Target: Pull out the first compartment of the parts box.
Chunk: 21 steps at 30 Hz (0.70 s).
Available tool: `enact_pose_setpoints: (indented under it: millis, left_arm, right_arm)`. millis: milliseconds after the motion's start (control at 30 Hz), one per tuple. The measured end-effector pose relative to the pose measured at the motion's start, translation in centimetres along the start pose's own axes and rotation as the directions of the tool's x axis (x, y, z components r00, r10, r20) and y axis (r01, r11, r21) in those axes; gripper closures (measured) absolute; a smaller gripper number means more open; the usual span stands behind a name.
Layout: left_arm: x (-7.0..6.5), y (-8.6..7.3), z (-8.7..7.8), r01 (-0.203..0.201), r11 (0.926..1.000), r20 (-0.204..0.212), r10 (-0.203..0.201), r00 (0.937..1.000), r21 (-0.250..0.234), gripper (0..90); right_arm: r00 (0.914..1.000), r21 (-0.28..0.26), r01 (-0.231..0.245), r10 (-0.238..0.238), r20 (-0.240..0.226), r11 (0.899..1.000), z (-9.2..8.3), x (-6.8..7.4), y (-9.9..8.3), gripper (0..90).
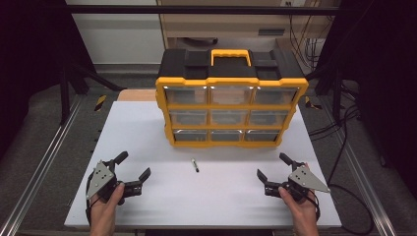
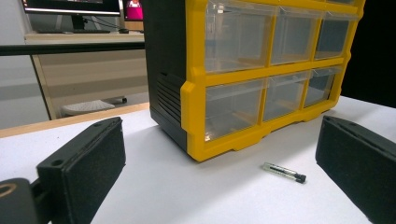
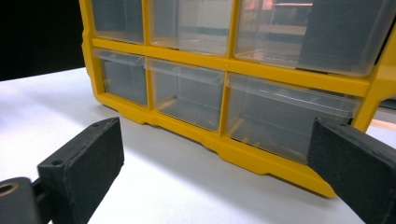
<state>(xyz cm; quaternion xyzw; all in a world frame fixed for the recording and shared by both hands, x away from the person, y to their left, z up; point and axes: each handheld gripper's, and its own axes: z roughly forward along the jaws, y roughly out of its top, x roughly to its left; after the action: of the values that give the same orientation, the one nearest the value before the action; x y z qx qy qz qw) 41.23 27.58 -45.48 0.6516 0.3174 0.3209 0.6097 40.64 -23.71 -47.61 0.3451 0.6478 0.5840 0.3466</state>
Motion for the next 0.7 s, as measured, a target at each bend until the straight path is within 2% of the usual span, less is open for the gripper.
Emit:
enact_pose_setpoints:
  millis: [167,200,300,367,400,433,467,567,600,633,667,700]
  left_arm:
    - [-0.5,0.2,0.2,0.001,0.9995,-0.007,-0.001,1.0000,0.032,1.3]
    - [-0.8,0.4,0.3,-0.016,0.9985,-0.011,0.017,0.9998,0.051,1.6]
    - [-1.2,0.6,0.5,-0.035,0.9976,-0.007,0.035,0.9994,0.060,1.9]
    - [-1.6,0.8,0.7,-0.067,0.9952,-0.015,0.068,0.9975,0.072,2.0]
    - [-1.9,0.9,0.8,-0.104,0.9904,-0.041,0.108,0.9933,0.092,2.0]
    - [-2.2,1.0,1.0,-0.154,0.9809,-0.062,0.162,0.9849,0.119,2.3]
    - [-2.6,1.3,1.5,-0.145,0.9792,-0.069,0.156,0.9853,0.142,3.5]
    - [-2.7,1.8,1.9,-0.145,0.9798,-0.074,0.156,0.9849,0.138,4.0]
    - [-2.8,2.5,2.2,-0.159,0.9772,-0.079,0.171,0.9820,0.140,4.0]
    - [-2.8,2.5,2.2,-0.159,0.9772,-0.079,0.171,0.9820,0.140,4.2]
    - [-3.0,3.5,2.5,-0.215,0.9669,-0.079,0.227,0.9707,0.137,4.5]
    - [-3.0,3.5,2.5,-0.215,0.9669,-0.079,0.227,0.9707,0.137,4.9]
  right_arm:
    - [0.9998,0.011,0.020,-0.020,0.001,1.000,0.1,0.5,0.1,3.0]
    - [0.9996,0.015,0.028,-0.028,-0.001,0.999,0.2,0.7,0.2,2.8]
    - [0.9995,0.023,0.030,-0.030,0.000,0.999,0.3,0.9,0.2,2.9]
    - [0.9995,0.033,0.031,-0.031,0.005,0.999,0.5,1.1,0.1,3.9]
    - [0.9995,0.033,0.031,-0.031,0.005,0.999,0.5,1.1,0.1,3.9]
    - [0.9999,0.028,0.011,-0.011,0.006,1.000,0.4,1.2,0.2,4.7]
    - [0.9998,0.009,-0.022,0.022,-0.001,1.000,0.4,1.2,0.5,5.1]
    - [0.9996,0.002,-0.029,0.029,0.001,1.000,0.4,1.2,0.7,5.1]
    - [0.9994,0.007,-0.035,0.035,0.003,0.999,0.5,1.2,0.5,5.0]
    - [0.9994,0.014,-0.034,0.034,0.005,0.999,0.5,1.2,0.4,5.0]
    - [0.9996,0.017,-0.028,0.028,0.007,0.999,0.5,1.2,0.4,5.0]
    - [0.9996,0.017,-0.028,0.028,0.007,0.999,0.5,1.2,0.4,5.0]
